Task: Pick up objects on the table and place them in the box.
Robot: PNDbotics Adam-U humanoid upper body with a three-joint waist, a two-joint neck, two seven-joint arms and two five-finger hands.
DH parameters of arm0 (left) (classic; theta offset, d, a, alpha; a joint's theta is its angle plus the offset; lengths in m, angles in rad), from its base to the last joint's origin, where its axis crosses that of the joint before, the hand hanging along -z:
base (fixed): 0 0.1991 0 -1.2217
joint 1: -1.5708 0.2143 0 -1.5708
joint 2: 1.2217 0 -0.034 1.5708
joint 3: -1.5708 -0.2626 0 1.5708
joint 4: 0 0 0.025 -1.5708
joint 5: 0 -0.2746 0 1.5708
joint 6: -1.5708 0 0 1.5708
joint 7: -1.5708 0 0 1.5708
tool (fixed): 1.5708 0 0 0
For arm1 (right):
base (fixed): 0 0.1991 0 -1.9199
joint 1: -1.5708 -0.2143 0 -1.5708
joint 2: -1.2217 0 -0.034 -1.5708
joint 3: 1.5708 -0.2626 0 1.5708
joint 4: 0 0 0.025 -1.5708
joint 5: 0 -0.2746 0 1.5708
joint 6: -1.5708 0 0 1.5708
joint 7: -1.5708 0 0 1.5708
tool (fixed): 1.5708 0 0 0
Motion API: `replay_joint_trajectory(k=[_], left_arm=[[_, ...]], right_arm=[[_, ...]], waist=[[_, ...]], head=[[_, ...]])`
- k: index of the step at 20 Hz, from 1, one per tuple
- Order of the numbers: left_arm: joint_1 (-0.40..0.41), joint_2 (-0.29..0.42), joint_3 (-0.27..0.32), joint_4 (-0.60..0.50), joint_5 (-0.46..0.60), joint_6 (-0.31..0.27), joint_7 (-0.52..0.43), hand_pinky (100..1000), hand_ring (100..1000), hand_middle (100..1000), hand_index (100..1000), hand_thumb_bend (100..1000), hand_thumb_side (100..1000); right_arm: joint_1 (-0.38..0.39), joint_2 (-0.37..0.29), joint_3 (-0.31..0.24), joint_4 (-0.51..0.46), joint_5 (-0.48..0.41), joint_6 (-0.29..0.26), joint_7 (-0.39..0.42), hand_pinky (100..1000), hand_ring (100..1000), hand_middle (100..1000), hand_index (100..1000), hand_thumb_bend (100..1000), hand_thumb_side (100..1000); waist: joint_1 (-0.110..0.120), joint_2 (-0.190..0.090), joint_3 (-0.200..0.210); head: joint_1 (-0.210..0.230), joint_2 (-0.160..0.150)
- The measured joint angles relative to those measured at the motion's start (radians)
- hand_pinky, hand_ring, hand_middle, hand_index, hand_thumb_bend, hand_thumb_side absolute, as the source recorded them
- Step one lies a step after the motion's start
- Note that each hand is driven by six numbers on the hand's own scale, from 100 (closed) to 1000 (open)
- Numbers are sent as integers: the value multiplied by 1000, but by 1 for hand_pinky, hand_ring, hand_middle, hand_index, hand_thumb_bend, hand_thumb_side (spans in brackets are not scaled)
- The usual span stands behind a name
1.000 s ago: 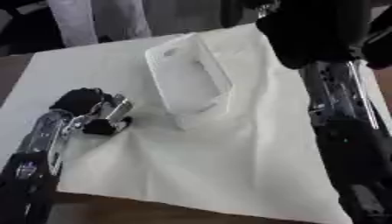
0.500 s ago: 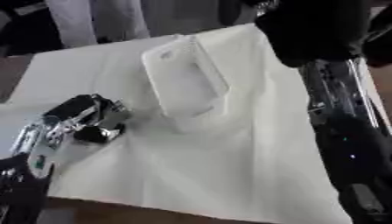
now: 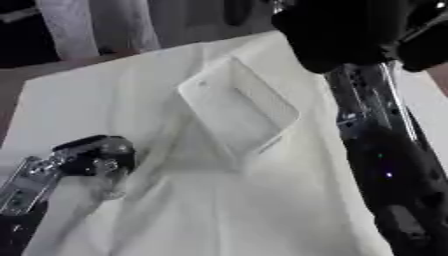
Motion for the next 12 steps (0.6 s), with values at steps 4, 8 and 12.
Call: replay_joint_trajectory(k=[4, 8, 12], left_arm=[[6, 0, -10, -17, -7, 5, -5, 100, 213, 338, 501, 100, 703], [6, -2, -11, -24, -6, 4, -4, 100, 191, 322, 491, 100, 764], [7, -5, -8, -40, 22, 12, -12, 100, 191, 320, 489, 100, 761]], right_arm=[[0, 7, 3, 3, -3, -3, -3, 664, 818, 930, 442, 100, 803], [-1, 7, 5, 5, -3, -5, -5, 664, 818, 931, 441, 100, 803], [-1, 7, 6, 5, -3, -6, -6, 664, 819, 932, 439, 100, 804]], waist=[[-6, 0, 0], [-7, 0, 1], [-7, 0, 3]], head=[[0, 0], [0, 0], [0, 0]])
